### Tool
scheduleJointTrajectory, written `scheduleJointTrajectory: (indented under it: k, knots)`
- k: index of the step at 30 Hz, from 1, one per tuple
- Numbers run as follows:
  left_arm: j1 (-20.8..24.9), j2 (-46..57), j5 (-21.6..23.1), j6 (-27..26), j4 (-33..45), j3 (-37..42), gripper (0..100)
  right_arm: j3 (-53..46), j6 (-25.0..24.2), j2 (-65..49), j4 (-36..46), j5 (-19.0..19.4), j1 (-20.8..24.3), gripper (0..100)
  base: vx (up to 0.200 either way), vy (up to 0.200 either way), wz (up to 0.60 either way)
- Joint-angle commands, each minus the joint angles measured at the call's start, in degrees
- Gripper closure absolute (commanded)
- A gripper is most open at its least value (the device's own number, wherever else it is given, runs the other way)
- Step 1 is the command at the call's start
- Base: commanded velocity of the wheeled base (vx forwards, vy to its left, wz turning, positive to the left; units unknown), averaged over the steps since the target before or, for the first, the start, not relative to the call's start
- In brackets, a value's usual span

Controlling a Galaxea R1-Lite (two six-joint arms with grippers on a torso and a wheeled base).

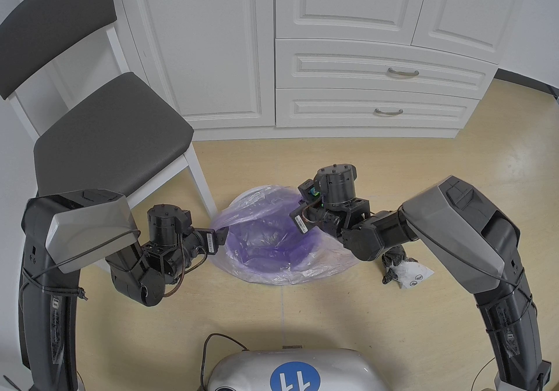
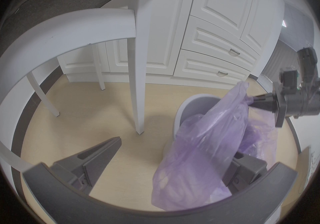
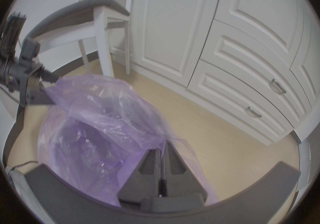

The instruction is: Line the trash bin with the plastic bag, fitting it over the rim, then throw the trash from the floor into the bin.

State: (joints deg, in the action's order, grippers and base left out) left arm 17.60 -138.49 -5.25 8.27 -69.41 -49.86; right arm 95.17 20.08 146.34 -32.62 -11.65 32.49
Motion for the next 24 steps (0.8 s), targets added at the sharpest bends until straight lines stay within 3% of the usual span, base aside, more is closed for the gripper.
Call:
scheduleJointTrajectory:
  k: [1,6,12,24]
  knots:
    - [0.1,-0.4,-0.1,0.2,-0.1,-0.6,0,7.9,-2.1,3.3,-0.1,-0.8,-0.9,100,0.0,0.0,0.0]
    - [0.1,-0.5,-0.1,0.2,-1.3,-0.5,0,19.4,-3.9,10.5,0.1,-4.9,-0.8,100,0.0,0.0,0.0]
    - [0.1,-0.7,-0.1,0.3,-2.9,-0.5,0,19.4,-4.0,13.4,-1.0,-6.0,-0.1,100,0.0,0.0,0.0]
    - [0.2,-1.6,-0.1,0.2,-6.3,-0.5,0,19.4,-4.0,13.1,-14.1,-6.1,-0.1,100,0.0,0.0,0.0]
